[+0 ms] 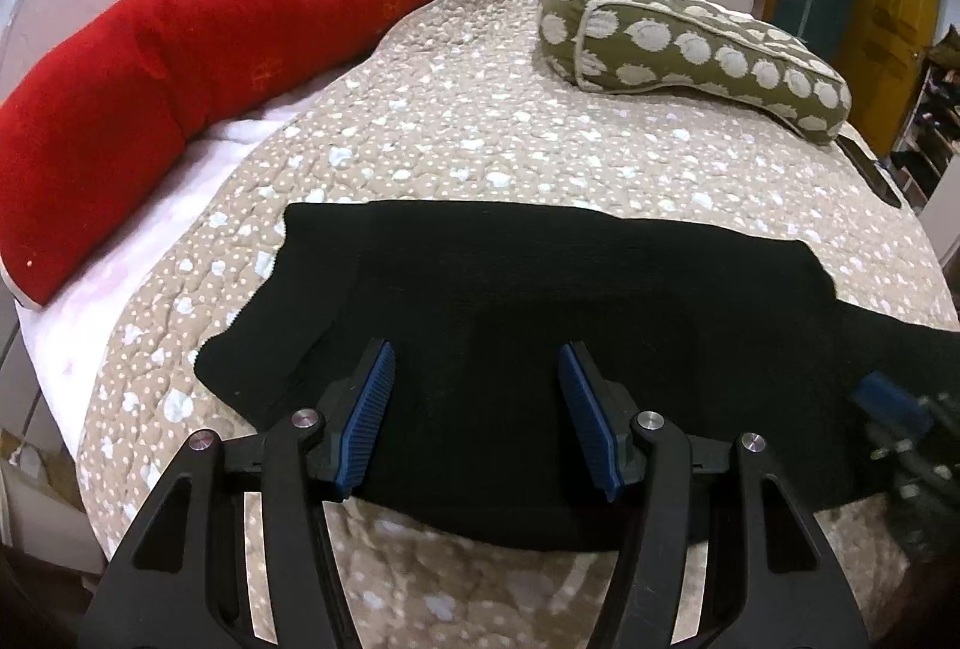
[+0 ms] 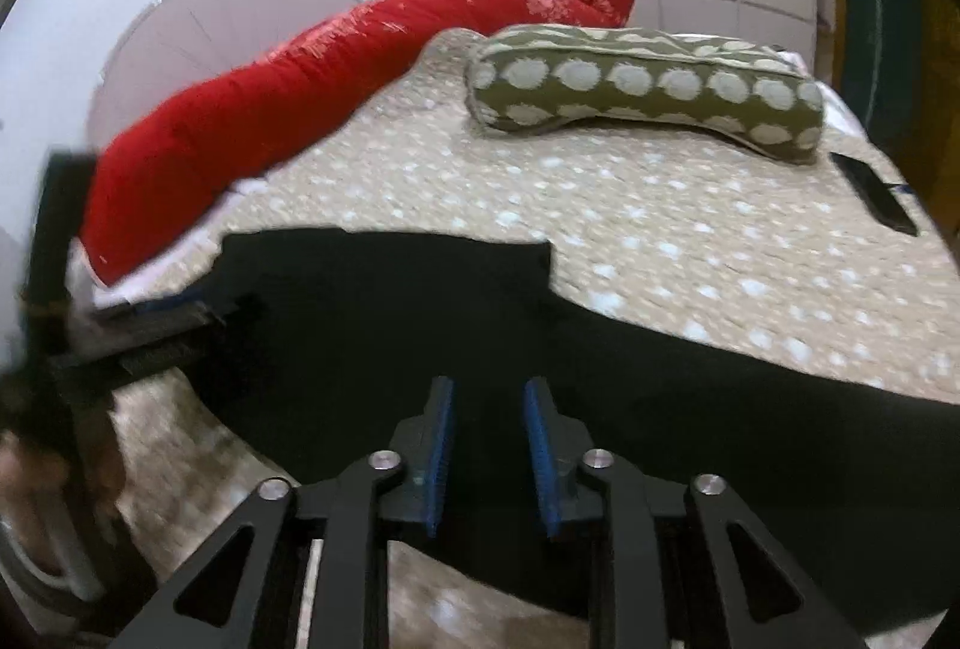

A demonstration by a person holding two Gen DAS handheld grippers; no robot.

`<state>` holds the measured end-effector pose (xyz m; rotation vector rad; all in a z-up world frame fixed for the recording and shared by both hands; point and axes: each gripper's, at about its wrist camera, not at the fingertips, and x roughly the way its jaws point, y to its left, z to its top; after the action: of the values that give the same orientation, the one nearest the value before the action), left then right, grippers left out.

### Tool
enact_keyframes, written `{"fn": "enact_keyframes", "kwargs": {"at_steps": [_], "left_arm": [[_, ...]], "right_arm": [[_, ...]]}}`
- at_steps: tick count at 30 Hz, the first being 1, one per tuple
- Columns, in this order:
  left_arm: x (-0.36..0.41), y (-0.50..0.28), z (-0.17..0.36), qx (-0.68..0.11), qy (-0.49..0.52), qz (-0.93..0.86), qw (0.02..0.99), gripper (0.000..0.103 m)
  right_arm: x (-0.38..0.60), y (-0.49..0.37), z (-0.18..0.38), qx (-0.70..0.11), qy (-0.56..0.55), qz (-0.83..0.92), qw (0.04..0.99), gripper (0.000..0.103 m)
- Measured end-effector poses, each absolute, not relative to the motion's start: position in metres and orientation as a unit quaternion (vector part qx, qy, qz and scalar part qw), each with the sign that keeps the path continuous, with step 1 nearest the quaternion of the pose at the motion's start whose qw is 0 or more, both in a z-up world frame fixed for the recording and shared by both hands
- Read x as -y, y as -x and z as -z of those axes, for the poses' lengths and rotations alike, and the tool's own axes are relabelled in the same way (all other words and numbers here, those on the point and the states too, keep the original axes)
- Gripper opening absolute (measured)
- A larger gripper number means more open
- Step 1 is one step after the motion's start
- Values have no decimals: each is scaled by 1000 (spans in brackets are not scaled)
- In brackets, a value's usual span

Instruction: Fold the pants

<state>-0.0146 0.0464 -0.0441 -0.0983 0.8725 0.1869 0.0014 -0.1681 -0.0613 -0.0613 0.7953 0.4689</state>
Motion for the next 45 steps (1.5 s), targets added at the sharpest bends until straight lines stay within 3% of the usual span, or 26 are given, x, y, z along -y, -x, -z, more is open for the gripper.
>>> {"fn": "enact_keyframes", "kwargs": {"at_steps": [12,30,45], "left_arm": [[-14,23,26,-395,8,-75,916,57],[83,-2,34,-445,17,77,892,57],[148,-10,46,-443,-51,87,891,57]], "right_arm": [[195,5,56,-387,-5,-208,898,28],[293,13,61,-399,-41,-107,910,28],[362,36,62,-394,-82,-56,914,30]]}}
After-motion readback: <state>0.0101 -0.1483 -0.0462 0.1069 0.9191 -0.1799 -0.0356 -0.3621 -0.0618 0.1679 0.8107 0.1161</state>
